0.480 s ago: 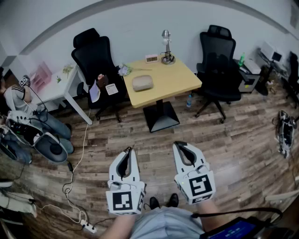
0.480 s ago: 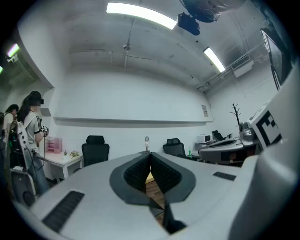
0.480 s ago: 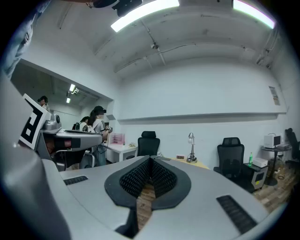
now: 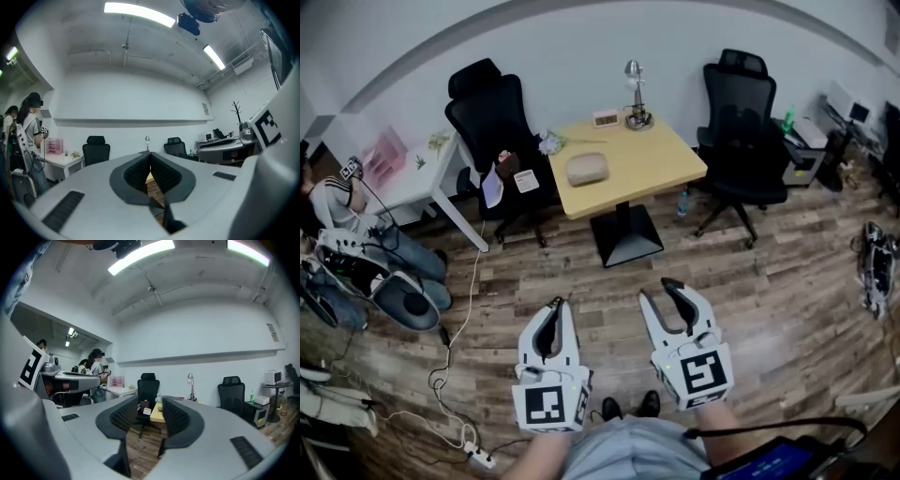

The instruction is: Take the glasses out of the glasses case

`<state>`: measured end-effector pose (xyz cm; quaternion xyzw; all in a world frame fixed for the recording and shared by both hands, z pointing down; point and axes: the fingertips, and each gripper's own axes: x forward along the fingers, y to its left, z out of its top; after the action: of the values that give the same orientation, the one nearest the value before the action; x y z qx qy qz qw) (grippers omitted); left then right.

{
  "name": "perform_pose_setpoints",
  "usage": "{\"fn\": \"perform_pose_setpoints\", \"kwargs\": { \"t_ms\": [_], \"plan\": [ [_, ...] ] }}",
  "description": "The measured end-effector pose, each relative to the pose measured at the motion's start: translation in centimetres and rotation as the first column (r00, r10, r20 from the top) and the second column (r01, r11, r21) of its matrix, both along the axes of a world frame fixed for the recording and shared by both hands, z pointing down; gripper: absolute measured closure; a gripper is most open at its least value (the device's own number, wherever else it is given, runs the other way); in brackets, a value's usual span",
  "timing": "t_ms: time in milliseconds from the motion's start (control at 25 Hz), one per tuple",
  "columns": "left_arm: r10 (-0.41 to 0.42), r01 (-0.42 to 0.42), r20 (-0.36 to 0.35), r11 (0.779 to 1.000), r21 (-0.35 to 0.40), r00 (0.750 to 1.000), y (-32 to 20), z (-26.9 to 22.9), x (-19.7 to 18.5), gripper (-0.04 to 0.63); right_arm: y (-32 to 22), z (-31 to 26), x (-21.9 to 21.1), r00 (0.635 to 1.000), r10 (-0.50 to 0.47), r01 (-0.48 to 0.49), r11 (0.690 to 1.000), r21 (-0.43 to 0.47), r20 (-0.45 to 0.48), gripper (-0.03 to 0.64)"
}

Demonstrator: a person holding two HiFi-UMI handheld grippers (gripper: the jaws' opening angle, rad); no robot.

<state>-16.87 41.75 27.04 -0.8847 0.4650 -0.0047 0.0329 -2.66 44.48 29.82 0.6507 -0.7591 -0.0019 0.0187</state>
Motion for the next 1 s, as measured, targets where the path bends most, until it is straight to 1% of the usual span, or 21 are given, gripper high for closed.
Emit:
{"fn": "perform_pose_setpoints", "kwargs": {
  "t_ms": [40,80,400,600,800,1000],
  "plan": [
    [-0.002,0.002,0.002,1.000,0.001,1.000,0.0,0.1,0.2,0.589,-0.1,0.1,0.1,1.000,-0.009,0.009,1.000,-0.004,0.000,0.399],
    [-0.004,0.004,0.005,1.000,0.002,1.000,0.1,0.1,0.4,0.589,-0.1,0.2,0.3,1.000,-0.015,0.015,1.000,-0.004,-0.002,0.385],
    [-0.019,0.018,0.017,1.000,0.004,1.000,0.2,0.4,2.7,0.589,-0.6,0.5,2.9,1.000,-0.024,0.024,1.000,-0.001,-0.009,0.387],
    [-0.029,0.029,0.019,1.000,-0.005,0.999,-0.9,1.0,3.2,0.589,-1.6,1.1,4.0,1.000,-0.024,0.024,1.000,-0.010,-0.004,0.390],
    [-0.037,0.038,0.014,0.999,-0.030,0.999,-3.6,2.0,3.7,0.589,-4.4,1.8,4.8,1.000,-0.027,0.026,0.999,-0.026,-0.006,0.391],
    [-0.040,0.041,0.017,0.997,-0.062,0.999,-8.0,3.5,4.0,0.589,-8.7,3.0,5.4,1.000,-0.023,0.023,0.998,-0.050,-0.005,0.391]
  ]
}}
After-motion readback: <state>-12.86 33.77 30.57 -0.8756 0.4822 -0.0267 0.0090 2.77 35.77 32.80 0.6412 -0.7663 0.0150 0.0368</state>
